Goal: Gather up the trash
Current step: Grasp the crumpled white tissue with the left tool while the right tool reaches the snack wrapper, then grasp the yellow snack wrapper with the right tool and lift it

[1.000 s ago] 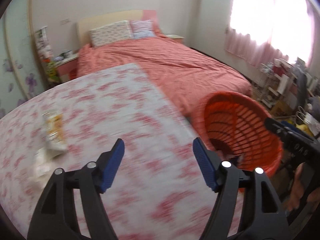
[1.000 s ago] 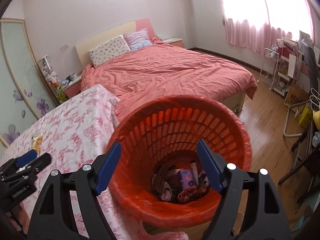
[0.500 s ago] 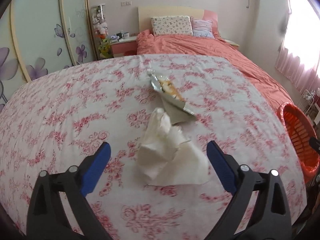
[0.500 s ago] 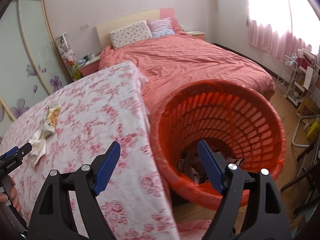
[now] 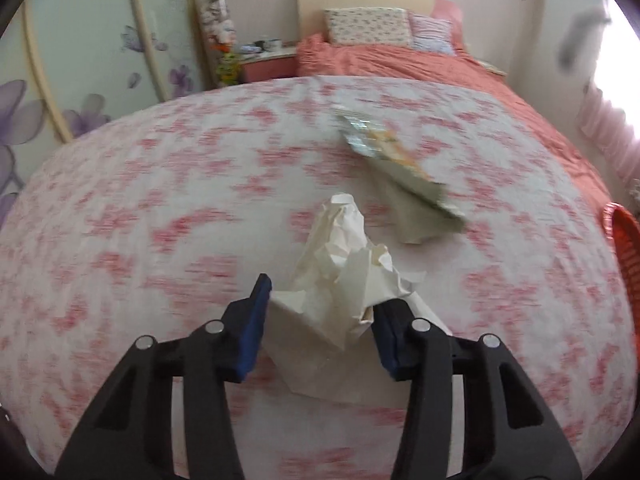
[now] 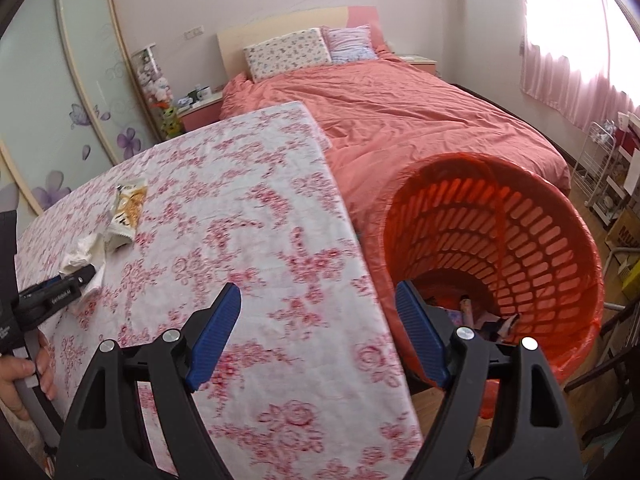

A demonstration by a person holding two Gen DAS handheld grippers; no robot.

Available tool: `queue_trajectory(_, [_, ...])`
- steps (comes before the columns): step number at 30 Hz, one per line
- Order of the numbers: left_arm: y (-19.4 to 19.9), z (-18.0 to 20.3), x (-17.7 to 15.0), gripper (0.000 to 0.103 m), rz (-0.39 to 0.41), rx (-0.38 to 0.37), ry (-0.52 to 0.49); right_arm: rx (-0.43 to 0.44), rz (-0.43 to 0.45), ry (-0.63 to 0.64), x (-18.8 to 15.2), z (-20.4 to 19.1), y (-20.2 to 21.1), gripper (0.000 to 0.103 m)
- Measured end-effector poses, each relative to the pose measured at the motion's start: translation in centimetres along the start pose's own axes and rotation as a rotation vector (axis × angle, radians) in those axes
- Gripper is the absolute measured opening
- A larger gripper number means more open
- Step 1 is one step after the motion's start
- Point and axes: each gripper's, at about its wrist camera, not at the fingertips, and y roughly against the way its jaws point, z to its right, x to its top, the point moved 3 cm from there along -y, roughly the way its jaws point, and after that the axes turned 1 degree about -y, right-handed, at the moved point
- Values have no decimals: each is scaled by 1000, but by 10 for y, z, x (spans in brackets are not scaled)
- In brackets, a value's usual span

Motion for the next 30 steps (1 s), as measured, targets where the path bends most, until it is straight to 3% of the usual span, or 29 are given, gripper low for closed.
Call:
queue_trajectory(6, [-10, -61, 4, 48, -7, 103, 86, 35, -26, 47, -2, -34, -12, 79])
queue_trajectory(18, [-11, -81, 3, 49, -19, 37, 142, 146, -45, 149, 5, -133, -45, 77])
queue_trajectory(22, [-12, -81, 3, 49, -19, 40, 139, 182, -44, 156, 21, -172, -64, 69])
queue_trajectory(27, [-11, -79, 3, 49, -20, 40, 139, 165, -54, 177, 36, -204, -87, 59])
queue_trajectory(30, [-11, -80, 3, 50, -20, 39, 140, 143, -99, 195, 34, -208, -101, 38])
